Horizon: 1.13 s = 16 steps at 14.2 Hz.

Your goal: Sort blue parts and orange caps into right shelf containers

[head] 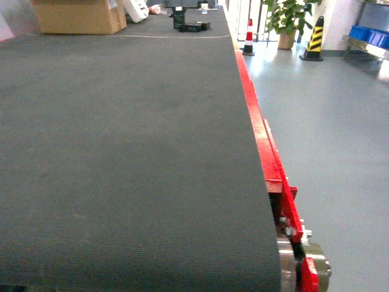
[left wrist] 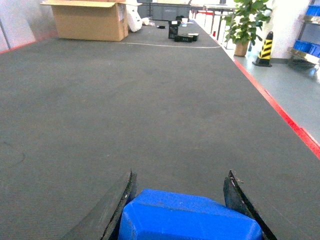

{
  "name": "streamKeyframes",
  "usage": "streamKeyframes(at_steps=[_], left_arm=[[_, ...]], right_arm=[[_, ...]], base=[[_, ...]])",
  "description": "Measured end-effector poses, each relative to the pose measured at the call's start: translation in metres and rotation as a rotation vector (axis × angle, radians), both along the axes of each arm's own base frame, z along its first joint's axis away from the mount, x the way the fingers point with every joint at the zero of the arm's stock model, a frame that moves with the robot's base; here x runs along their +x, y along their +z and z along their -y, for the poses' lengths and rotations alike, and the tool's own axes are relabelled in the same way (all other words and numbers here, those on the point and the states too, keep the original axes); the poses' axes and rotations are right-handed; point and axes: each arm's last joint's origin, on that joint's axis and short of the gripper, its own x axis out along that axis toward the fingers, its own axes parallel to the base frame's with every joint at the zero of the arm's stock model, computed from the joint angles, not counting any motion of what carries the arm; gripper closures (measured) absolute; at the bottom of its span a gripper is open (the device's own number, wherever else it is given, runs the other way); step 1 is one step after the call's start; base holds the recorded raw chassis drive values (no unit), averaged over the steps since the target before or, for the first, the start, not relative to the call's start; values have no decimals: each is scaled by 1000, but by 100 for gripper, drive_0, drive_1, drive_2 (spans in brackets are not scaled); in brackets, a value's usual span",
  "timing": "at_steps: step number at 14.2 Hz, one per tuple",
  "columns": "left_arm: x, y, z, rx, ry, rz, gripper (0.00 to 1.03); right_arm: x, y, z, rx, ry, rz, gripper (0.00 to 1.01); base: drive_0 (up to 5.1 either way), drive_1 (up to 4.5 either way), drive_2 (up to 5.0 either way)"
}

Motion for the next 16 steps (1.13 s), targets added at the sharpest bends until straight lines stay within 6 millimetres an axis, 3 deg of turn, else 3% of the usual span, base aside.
streamKeyframes(at_steps=[16], left_arm=[[0,0,0,0,0,2,57]], right_arm=[[0,0,0,0,0,1,58]], base=[[504,-237,-237]])
